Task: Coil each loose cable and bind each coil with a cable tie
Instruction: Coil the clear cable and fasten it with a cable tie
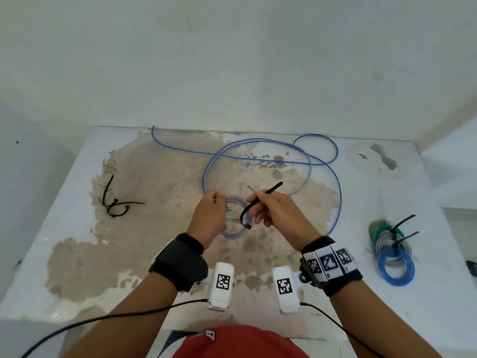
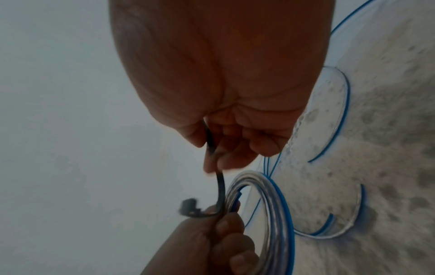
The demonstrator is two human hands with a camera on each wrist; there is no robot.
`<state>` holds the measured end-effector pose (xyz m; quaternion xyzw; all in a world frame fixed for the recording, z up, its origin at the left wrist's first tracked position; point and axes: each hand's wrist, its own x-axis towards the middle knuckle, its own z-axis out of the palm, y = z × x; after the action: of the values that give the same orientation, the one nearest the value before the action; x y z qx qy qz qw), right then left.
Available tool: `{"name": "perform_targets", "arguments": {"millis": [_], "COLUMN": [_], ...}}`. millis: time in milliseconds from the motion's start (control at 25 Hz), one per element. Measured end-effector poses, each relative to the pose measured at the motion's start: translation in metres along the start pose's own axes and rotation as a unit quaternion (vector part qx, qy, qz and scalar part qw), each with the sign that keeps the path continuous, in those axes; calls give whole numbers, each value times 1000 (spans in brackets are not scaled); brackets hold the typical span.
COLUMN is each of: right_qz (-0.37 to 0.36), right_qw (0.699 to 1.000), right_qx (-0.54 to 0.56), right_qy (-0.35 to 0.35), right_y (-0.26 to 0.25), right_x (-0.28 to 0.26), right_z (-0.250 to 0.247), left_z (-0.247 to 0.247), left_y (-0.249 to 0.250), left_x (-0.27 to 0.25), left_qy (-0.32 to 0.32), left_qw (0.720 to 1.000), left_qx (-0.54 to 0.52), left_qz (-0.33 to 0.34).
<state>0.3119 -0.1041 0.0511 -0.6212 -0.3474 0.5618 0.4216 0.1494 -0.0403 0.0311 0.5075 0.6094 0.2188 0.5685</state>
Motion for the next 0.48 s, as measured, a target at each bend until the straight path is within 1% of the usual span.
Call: {"name": "perform_targets", "arguments": {"millis": [160, 240, 320, 480], "right_qz": [-17, -17, -17, -31], "right_qw": [998, 997, 994, 989], "right_qx": [-49, -61, -99, -144], "right_qy": [42, 47, 34, -31], "right_y": [13, 17, 16, 12], "right_x": [-3, -4, -6, -11], "right_z": [-16, -19, -24, -35], "left_z": [20, 27, 33, 34], "left_y": [5, 4, 7, 12], "left_x": [-8, -10, -12, -8], "left_qy": [-2, 1, 6, 39], "left_qw": [1000, 1000, 1000, 999], "left_qx": [12, 14, 7, 7], "left_qz": [2, 0, -2, 11]}}
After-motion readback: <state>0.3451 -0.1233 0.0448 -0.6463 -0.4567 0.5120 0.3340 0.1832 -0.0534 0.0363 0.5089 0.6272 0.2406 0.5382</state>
